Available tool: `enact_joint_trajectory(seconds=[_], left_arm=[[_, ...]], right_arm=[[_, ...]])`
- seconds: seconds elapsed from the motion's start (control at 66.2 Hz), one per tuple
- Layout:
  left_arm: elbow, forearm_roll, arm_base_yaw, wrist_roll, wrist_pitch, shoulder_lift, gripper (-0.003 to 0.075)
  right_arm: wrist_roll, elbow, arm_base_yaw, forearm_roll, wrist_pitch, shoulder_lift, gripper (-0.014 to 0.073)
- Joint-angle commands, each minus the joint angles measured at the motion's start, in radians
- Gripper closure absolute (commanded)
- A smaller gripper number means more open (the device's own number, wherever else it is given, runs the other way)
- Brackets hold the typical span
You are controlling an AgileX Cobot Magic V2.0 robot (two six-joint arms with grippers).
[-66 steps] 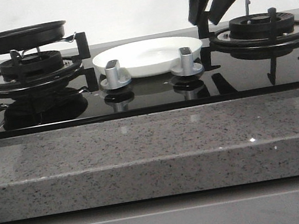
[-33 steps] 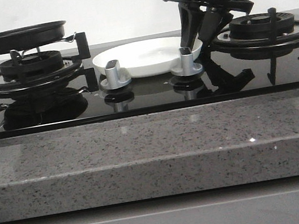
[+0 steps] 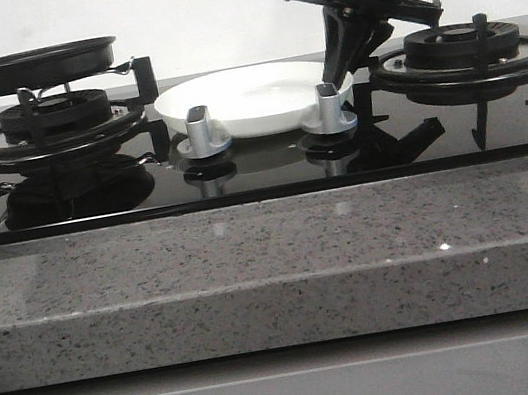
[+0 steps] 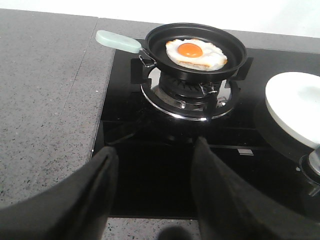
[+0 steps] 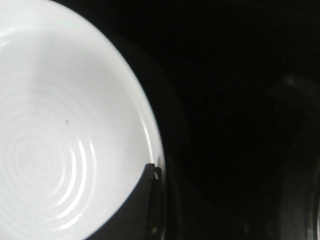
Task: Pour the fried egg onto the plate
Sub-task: 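Lower the right gripper to the white plate rim and grasp it, then lift the white plate with the right gripper and hold it beside the pan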
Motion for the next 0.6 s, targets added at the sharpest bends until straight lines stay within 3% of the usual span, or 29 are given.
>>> enact_joint_trajectory(seconds=[0.0, 0.317, 0.498, 0.589], left_arm=[[-0.026, -0.007, -0.008, -0.004, -0.07, 0.004, 0.0367], [-0.026, -0.007, -0.008, -0.004, -0.07, 0.004, 0.0367], [-0.026, -0.007, -0.008, -0.004, -0.07, 0.004, 0.0367], [-0.026, -0.007, -0.008, -0.004, -0.073, 0.004, 0.0367]], right_arm=[[-0.018, -0.042, -0.002, 0.031, -0.01, -0.06, 0.0702], [0.058, -0.193, -0.003, 0.032, 0.026, -0.094, 0.0704], [0.084, -0.192, -0.001, 0.043, 0.154, -0.196, 0.0704], [0.084, -0.162, 0.015, 0.043, 0.146, -0.238, 0.0704]])
